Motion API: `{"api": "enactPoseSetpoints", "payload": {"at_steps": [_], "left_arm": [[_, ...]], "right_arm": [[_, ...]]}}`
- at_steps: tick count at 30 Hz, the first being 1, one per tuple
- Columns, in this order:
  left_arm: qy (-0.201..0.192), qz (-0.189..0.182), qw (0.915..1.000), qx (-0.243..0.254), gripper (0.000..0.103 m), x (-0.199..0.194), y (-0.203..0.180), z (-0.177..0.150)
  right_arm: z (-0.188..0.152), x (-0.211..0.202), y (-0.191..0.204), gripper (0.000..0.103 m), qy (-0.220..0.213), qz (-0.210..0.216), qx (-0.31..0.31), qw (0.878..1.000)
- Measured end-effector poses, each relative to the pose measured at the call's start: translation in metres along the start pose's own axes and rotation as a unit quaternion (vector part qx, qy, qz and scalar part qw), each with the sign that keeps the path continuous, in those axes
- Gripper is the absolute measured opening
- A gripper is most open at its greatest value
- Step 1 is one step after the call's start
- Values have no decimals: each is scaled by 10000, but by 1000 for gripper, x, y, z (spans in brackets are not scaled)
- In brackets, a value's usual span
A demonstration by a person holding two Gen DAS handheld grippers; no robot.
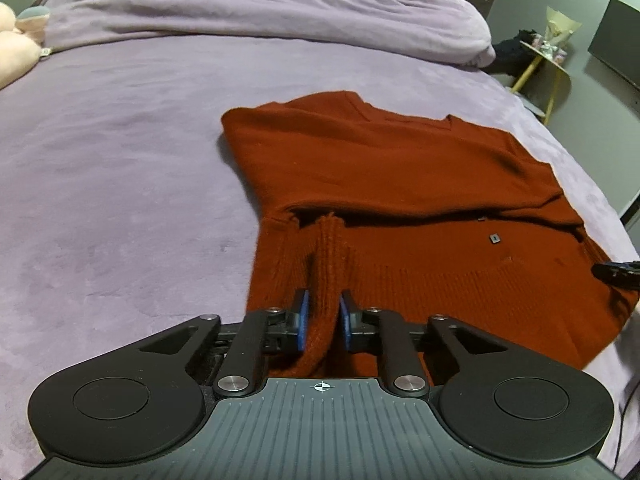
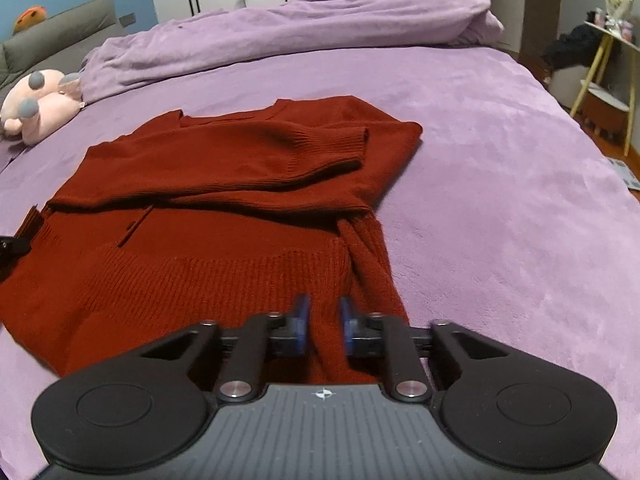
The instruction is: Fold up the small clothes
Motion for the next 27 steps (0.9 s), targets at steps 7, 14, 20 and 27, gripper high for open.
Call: {"api": "enactPoseSetpoints", "payload": {"at_steps": [7, 14, 20, 27], "left_arm": [[-41, -260, 9997, -28, 15, -2, -6, 3], [104, -293, 9994, 143, 28, 12, -15, 1], [-124, -116, 9996, 205, 9, 1, -20, 15], [-1214, -123, 9923, 228, 9, -35, -24, 90]], "right_arm": [[2, 3, -10, 20, 73, 108, 404, 9991], [2, 13, -9, 21, 125, 214, 609, 9978], [13, 0, 9, 6, -209, 212, 54, 9995], [83, -12, 6, 6, -1225, 149, 413, 9915]]}}
Point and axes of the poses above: each gripper's, at about its wrist camera, not at the fingertips, and x roughly the way its jaws point, y to its left, z to its top, the point moved 9 cm from there along x, roughly the way its jaws point, and after that the axes turned 6 degrees about -y, right-handed, at the moved point
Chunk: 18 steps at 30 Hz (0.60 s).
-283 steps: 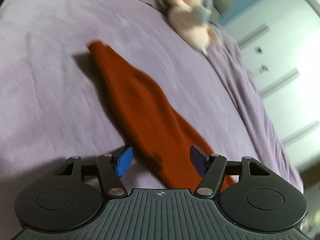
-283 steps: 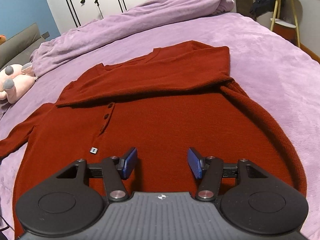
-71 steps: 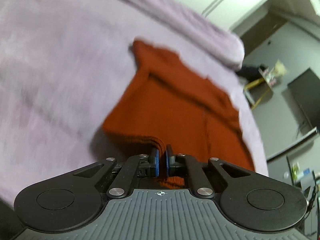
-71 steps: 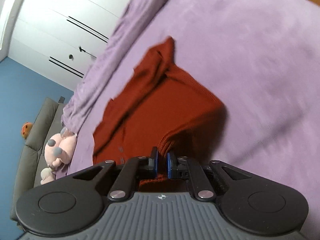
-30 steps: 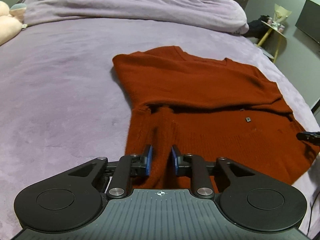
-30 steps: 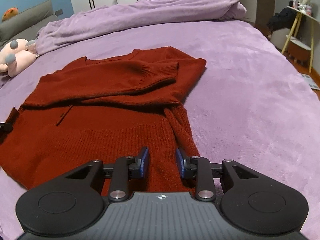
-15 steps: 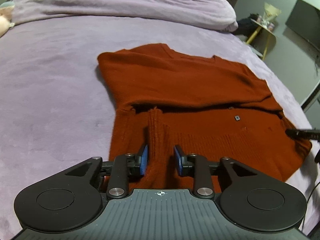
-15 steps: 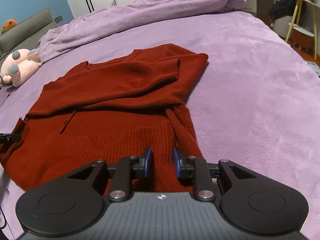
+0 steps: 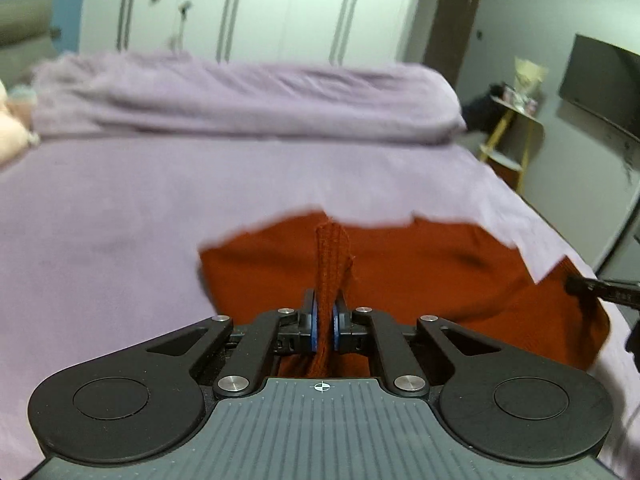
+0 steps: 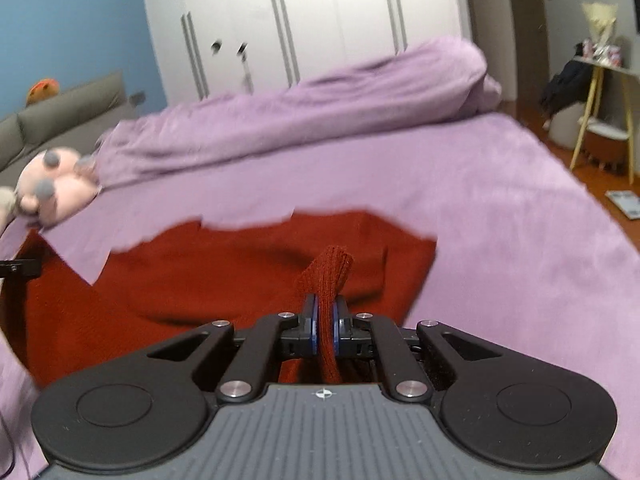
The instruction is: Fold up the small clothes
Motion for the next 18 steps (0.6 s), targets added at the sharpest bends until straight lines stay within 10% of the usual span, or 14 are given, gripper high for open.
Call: {"api": "enactPoseSetpoints", "payload": {"at_steps": [8, 13, 18], "left_arm": [[858, 585, 9942, -273, 10, 85, 28, -28], [814, 372, 9957, -217, 37, 80, 26, -46], [907, 244, 9955, -85, 31, 80, 22, -51]], "right_arm": [[-19, 81, -19, 9, 683, -532, -54, 9962], [-29, 77, -18, 25, 816, -335, -109, 9960], [-33, 74, -17, 15, 821, -336, -287, 9956]]}}
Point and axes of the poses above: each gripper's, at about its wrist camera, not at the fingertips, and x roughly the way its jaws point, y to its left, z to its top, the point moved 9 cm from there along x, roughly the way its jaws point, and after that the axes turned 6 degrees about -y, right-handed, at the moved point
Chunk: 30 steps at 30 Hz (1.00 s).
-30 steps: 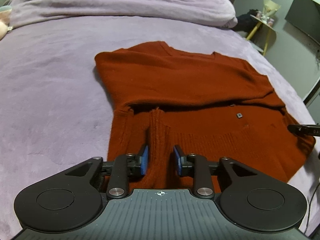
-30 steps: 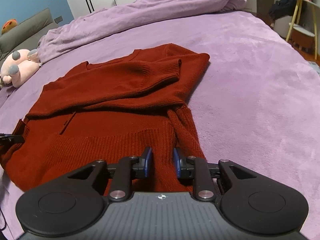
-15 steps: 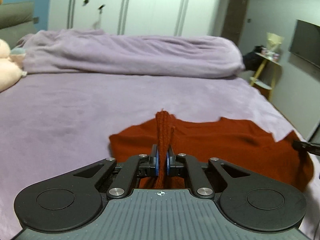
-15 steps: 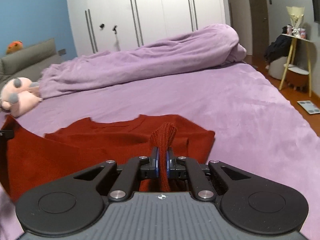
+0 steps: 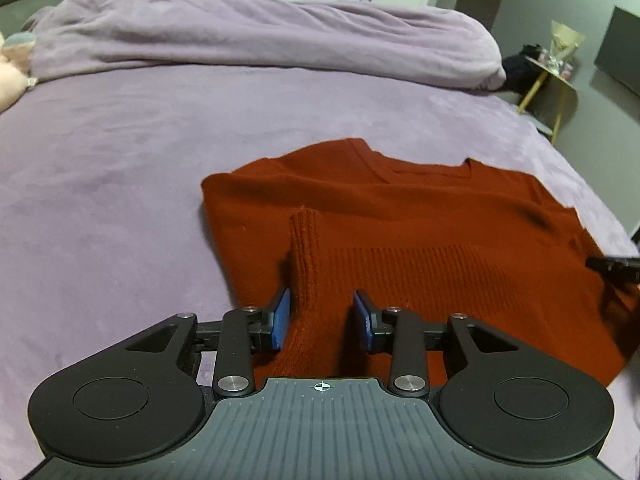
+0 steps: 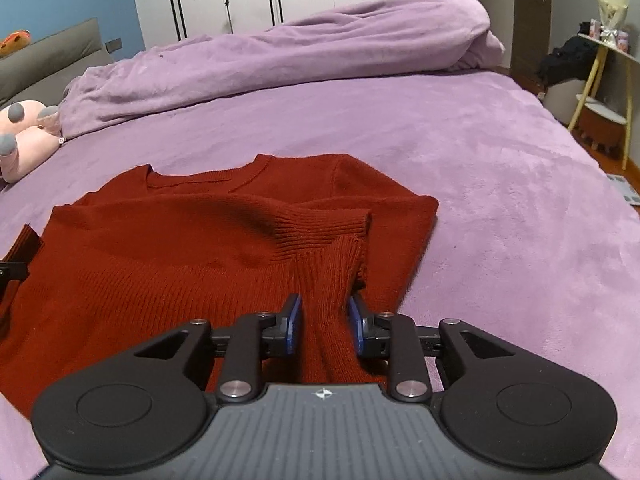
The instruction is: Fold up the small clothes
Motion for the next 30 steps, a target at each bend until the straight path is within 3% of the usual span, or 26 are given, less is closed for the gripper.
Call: {"api": "enactPoseSetpoints", "payload": {"at_steps": [1, 2, 3, 9, 15, 18, 21, 23, 25, 27, 30], "left_arm": [[20, 109, 9999, 92, 21, 2, -2, 1], [33, 229, 9996, 190, 10, 2, -4, 1], [14, 272, 9993, 249, 9, 1, -5, 3], [-765, 524, 9952, 311, 9, -26, -7, 62], [-1262, 1168, 9847, 282, 9, 5, 5, 126], [-1219, 1536, 9800, 352, 9, 34, 8, 130], [-937, 1869, 9772, 368, 11, 61, 16, 120], [-801, 2068, 9747, 277, 17, 65, 22, 111], [-917, 2127, 9727, 156, 22, 55, 24, 105], [-1131, 1821, 9768, 22, 38, 45, 13, 100], [-1026, 986, 9898, -67, 48, 54, -23, 92]], "right_arm": [[-1, -1, 1, 7, -8, -82, -64, 9999], [0, -1, 4, 7, -32, -131, -150, 9998], [2, -4, 7, 6, -92, -210, -258, 9994], [51, -18, 16, 6, -816, -569, -624, 9931], [107, 28, 11, 6, -1217, -1336, -704, 9810], [114, 56, 10, 6, -1179, -1583, -700, 9778], [105, 81, 8, 6, -996, -1755, -702, 9769], [96, 91, 4, 8, -719, -2072, -727, 9730], [91, 82, -3, 11, -806, -2213, -382, 9711], [92, 71, 17, 14, -1104, -1768, -164, 9779], [84, 74, 94, 14, -1135, -68, -408, 9927]]}}
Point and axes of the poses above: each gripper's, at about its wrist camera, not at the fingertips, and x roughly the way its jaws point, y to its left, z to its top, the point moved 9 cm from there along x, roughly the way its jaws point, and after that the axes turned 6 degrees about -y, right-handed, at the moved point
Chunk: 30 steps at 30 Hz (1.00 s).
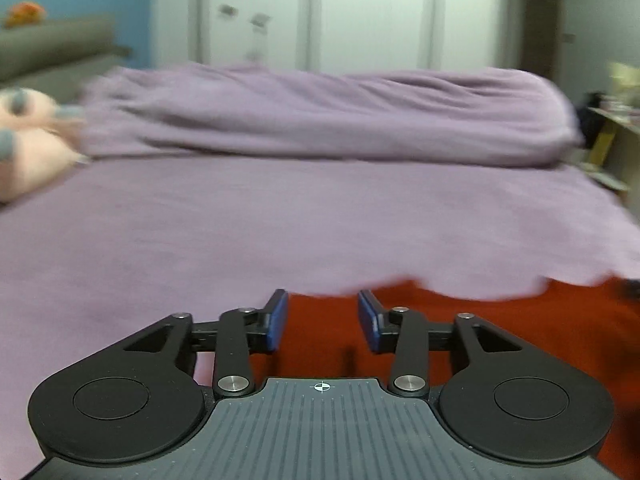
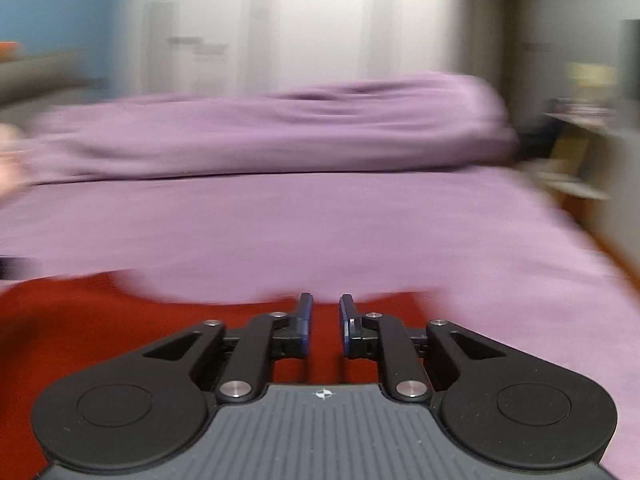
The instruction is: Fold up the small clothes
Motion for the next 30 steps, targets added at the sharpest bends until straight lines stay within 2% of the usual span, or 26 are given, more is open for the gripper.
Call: {"api": "enactPoseSetpoints", "payload": {"at_steps": [2, 4, 5, 7, 8, 10, 11, 12, 14, 15, 16, 17, 18, 20, 24, 30], "left_arm": [[233, -381, 9990, -1, 51, 11, -24, -11], [369, -436, 9983, 69, 53, 24, -36, -21], [412, -363, 9984, 121, 55, 32, -37, -26], [458, -242, 9981, 338, 60, 45, -34, -33], [420, -104, 9981, 437, 62, 51, -29, -35], [441, 66, 9987, 252, 62, 58, -15, -37], [477, 39, 9988, 52, 62, 61, -9, -37], [478, 20, 9988, -71, 62, 62, -4, -36], [450, -8, 9989, -94, 62, 63, 3, -37], [436, -35, 9990, -31, 62, 62, 3, -37], [427, -29, 9991, 35, 62, 62, 3, -37], [433, -11, 9990, 60, 62, 64, 2, -36], [440, 13, 9990, 85, 62, 65, 1, -36], [456, 69, 9988, 147, 62, 67, -1, -35], [484, 110, 9985, 211, 62, 65, -3, -35], [496, 125, 9984, 252, 63, 67, -2, -35]], "right_arm": [[-10, 4, 43, 14, 146, 784, -137, 9967], [-22, 13, 67, 14, 208, 966, -442, 9941], [-28, 19, 71, 15, 238, 908, -671, 9933], [-34, 28, 66, 36, 215, 768, -939, 9924], [-34, 30, 57, 40, 156, 734, -924, 9929], [-30, 34, 34, 37, 118, 555, -801, 9952], [-31, 38, 13, 35, 211, 133, -848, 9961], [-32, 39, -3, 32, 270, -53, -772, 9966], [-34, 37, -49, 32, 288, -349, -333, 9984], [-33, 35, -69, 27, 249, -507, -128, 9983], [-33, 33, -87, 26, 250, -706, 13, 9972], [-34, 31, -103, 29, 273, -986, 102, 9947], [-36, 29, -114, 35, 290, -1063, 264, 9936], [-39, 27, -120, 35, 306, -1031, 521, 9928], [-35, 31, -97, 37, 321, -1222, -201, 9918], [-35, 33, -98, 39, 388, -1257, -222, 9911]]}}
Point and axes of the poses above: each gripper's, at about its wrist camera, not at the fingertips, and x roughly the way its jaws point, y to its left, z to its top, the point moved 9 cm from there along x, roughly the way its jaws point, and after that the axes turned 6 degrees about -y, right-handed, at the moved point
